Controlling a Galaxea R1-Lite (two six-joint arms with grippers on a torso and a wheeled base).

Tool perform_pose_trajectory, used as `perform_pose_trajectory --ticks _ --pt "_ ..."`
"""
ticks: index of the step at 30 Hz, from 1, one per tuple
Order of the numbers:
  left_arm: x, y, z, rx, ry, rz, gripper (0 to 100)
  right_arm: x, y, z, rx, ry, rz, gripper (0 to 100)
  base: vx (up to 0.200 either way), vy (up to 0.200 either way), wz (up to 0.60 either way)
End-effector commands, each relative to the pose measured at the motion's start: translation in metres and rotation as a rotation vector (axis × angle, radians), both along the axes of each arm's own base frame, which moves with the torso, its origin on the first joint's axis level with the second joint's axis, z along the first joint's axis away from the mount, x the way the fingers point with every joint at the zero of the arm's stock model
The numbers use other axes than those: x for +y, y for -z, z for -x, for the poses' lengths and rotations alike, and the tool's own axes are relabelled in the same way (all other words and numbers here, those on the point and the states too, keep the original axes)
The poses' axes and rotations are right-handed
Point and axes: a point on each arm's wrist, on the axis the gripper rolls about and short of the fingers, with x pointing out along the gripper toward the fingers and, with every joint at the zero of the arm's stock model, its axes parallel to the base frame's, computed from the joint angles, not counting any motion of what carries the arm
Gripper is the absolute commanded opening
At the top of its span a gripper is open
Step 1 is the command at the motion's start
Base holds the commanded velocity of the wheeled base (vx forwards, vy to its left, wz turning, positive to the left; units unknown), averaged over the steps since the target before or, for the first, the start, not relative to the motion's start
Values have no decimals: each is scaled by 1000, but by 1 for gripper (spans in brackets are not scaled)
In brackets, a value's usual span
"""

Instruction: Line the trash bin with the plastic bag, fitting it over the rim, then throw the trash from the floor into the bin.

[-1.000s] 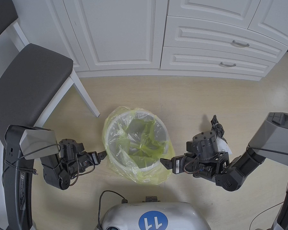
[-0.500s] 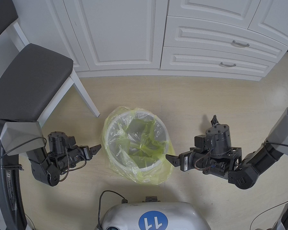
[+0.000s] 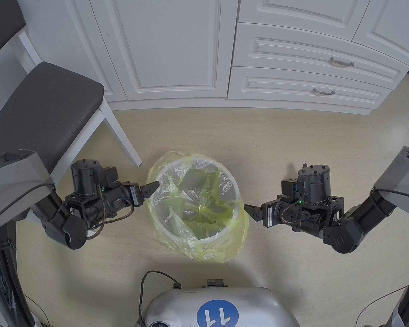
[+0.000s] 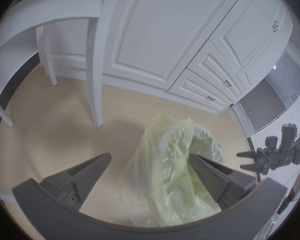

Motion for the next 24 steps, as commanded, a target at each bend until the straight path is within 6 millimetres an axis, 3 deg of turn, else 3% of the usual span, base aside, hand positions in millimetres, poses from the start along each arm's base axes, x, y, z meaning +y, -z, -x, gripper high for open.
perform_pose_trajectory --ticks 1,3,6,9,10,11,15,20,24 --pt "-26 -18 -19 -34 2 -11 100 1 42 -18 81 -9 42 100 0 0 0" --pt "-26 -20 -23 -24 -5 -19 100 0 53 -26 98 7 45 100 0 0 0" --pt "-22 -18 -25 -17 -16 -24 100 -7 50 -31 89 33 27 100 0 0 0" --pt "-8 -18 -28 -16 -50 -27 100 -20 17 -24 35 66 -28 100 0 0 0" --pt "-7 -18 -28 -16 -53 -27 100 -22 14 -23 35 71 -32 100 0 0 0" --pt "0 -20 -30 -29 -69 -24 100 -34 -1 -11 21 102 -62 100 0 0 0" --pt "15 -25 -35 -61 -78 -7 100 -54 -13 14 47 180 -141 100 0 0 0" --pt "27 -23 -39 -90 -15 41 100 -68 -6 29 96 354 -394 100 0 0 0" --pt "26 -29 -41 -121 36 115 100 -74 7 44 142 433 -495 100 0 0 0"
